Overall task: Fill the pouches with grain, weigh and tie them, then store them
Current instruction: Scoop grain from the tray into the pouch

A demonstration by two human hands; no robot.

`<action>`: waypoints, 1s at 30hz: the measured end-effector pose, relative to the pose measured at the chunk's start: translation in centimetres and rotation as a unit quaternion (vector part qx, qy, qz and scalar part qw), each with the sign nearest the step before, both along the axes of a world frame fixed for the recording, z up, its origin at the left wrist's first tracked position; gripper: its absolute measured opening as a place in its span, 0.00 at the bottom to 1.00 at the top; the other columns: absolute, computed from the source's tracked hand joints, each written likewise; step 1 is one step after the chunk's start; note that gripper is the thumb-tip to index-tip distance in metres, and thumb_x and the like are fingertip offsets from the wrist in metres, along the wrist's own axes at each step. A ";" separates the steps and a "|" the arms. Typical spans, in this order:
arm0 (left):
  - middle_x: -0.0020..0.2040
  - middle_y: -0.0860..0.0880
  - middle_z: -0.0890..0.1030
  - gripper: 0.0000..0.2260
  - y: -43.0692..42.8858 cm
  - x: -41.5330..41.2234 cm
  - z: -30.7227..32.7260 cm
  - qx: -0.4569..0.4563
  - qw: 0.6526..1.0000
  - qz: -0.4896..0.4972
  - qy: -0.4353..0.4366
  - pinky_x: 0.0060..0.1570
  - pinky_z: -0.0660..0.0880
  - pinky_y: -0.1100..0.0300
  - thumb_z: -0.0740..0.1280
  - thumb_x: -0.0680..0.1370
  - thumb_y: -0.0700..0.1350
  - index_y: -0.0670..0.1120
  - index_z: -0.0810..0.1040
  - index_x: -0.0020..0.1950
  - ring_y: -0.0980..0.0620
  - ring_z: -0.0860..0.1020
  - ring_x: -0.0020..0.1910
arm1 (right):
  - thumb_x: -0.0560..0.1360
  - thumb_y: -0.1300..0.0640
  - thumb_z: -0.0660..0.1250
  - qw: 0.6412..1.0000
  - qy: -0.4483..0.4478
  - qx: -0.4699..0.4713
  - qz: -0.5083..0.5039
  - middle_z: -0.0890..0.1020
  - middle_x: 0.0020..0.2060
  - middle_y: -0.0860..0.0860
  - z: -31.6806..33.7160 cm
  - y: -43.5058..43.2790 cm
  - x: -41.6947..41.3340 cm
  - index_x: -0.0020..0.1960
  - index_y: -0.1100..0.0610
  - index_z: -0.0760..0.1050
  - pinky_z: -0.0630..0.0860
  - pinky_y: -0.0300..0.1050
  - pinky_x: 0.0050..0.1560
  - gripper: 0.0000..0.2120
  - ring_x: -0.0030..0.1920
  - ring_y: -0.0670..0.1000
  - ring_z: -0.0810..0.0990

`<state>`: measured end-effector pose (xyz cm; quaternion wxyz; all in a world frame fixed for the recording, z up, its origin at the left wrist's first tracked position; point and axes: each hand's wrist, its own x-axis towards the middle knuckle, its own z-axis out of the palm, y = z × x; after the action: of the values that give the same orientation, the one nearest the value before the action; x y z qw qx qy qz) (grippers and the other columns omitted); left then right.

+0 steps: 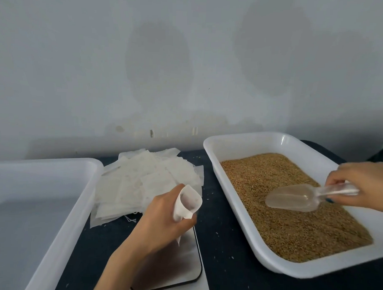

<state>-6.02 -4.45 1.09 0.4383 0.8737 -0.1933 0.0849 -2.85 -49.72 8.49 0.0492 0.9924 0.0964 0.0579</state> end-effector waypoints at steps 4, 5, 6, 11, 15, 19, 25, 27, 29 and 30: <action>0.44 0.63 0.80 0.09 0.1 0.0 0.0 0.006 1.000 -0.006 -0.008 0.39 0.73 0.69 0.68 0.71 0.48 0.60 0.72 0.47 0.60 0.78 0.44 | 0.61 0.17 0.51 0.996 -0.044 -0.072 0.019 0.70 0.33 0.32 1.1 0.1 0.5 0.39 0.28 0.72 0.71 0.41 0.24 0.20 0.27 0.40 0.73; 0.44 0.63 0.80 0.09 0.1 0.0 0.0 0.012 1.000 -0.006 -0.009 0.39 0.73 0.69 0.68 0.71 0.48 0.60 0.72 0.47 0.59 0.79 0.43 | 0.62 0.18 0.52 0.994 -0.039 -0.095 0.020 0.68 0.32 0.31 1.0 1.2 0.4 0.38 0.28 0.73 0.66 0.38 0.22 0.20 0.25 0.38 0.71; 0.44 0.62 0.80 0.09 0.0 0.0 0.0 0.016 1.000 -0.005 -0.010 0.39 0.74 0.67 0.67 0.70 0.49 0.60 0.72 0.47 0.59 0.78 0.43 | 0.63 0.20 0.53 0.993 -0.034 -0.116 0.016 0.67 0.31 0.30 0.9 2.6 0.1 0.36 0.29 0.74 0.60 0.33 0.20 0.18 0.23 0.35 0.69; 0.44 0.62 0.80 0.08 0.1 0.0 -0.1 0.030 0.999 -0.007 -0.012 0.40 0.75 0.66 0.67 0.70 0.50 0.58 0.73 0.46 0.58 0.79 0.43 | 0.71 0.29 0.62 0.996 0.015 -0.078 0.026 0.75 0.38 0.31 -1.2 7.3 -1.0 0.43 0.30 0.75 0.68 0.31 0.24 0.08 0.33 0.33 0.75; 0.45 0.61 0.80 0.09 -0.1 0.0 -0.4 0.038 0.999 -0.011 -0.012 0.40 0.74 0.67 0.67 0.70 0.49 0.60 0.73 0.48 0.58 0.79 0.44 | 0.74 0.37 0.68 0.997 0.058 0.050 -0.002 0.79 0.40 0.35 -2.6 7.9 -1.5 0.45 0.32 0.76 0.73 0.28 0.35 0.02 0.36 0.35 0.78; 0.45 0.62 0.79 0.11 -0.7 -0.1 -0.4 0.052 0.998 -0.029 -0.001 0.41 0.73 0.70 0.67 0.71 0.45 0.59 0.72 0.48 0.59 0.78 0.44 | 0.73 0.40 0.70 0.988 0.077 0.128 -0.028 0.81 0.37 0.37 -3.7 7.6 -2.0 0.44 0.33 0.76 0.76 0.33 0.37 0.03 0.34 0.38 0.79; 0.42 0.59 0.79 0.09 -1.2 -0.1 0.2 0.040 0.999 -0.032 0.000 0.38 0.74 0.67 0.69 0.72 0.45 0.59 0.73 0.47 0.58 0.78 0.41 | 0.63 0.27 0.63 0.984 0.044 0.168 -0.050 0.77 0.44 0.25 -2.2 4.4 -4.5 0.43 0.28 0.78 0.80 0.45 0.37 0.12 0.39 0.36 0.79; 0.39 0.54 0.79 0.05 -2.0 -0.1 0.8 0.022 0.999 -0.044 0.004 0.37 0.75 0.59 0.69 0.73 0.45 0.53 0.74 0.45 0.55 0.77 0.38 | 0.62 0.26 0.61 0.981 0.035 0.185 -0.049 0.79 0.43 0.28 -2.3 3.5 -5.4 0.45 0.29 0.79 0.80 0.46 0.38 0.16 0.40 0.36 0.80; 0.39 0.51 0.78 0.05 -3.3 0.0 1.8 0.013 0.998 -0.065 0.010 0.39 0.75 0.51 0.67 0.71 0.47 0.51 0.73 0.45 0.52 0.76 0.37 | 0.63 0.28 0.63 0.973 0.053 0.220 -0.055 0.81 0.42 0.29 -2.4 3.1 -6.0 0.46 0.30 0.80 0.79 0.43 0.38 0.15 0.40 0.37 0.81; 0.40 0.51 0.78 0.06 -4.1 0.2 2.3 0.011 0.997 -0.079 0.008 0.40 0.76 0.50 0.66 0.71 0.48 0.51 0.73 0.45 0.52 0.77 0.37 | 0.64 0.30 0.64 0.969 0.060 0.235 -0.054 0.82 0.41 0.30 -2.5 2.7 -6.2 0.47 0.29 0.80 0.79 0.40 0.36 0.14 0.39 0.37 0.81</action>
<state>-5.85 -8.50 3.42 0.4360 0.8610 -0.2587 0.0407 -9.09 -47.02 6.01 -0.1880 0.9816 0.0293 0.0168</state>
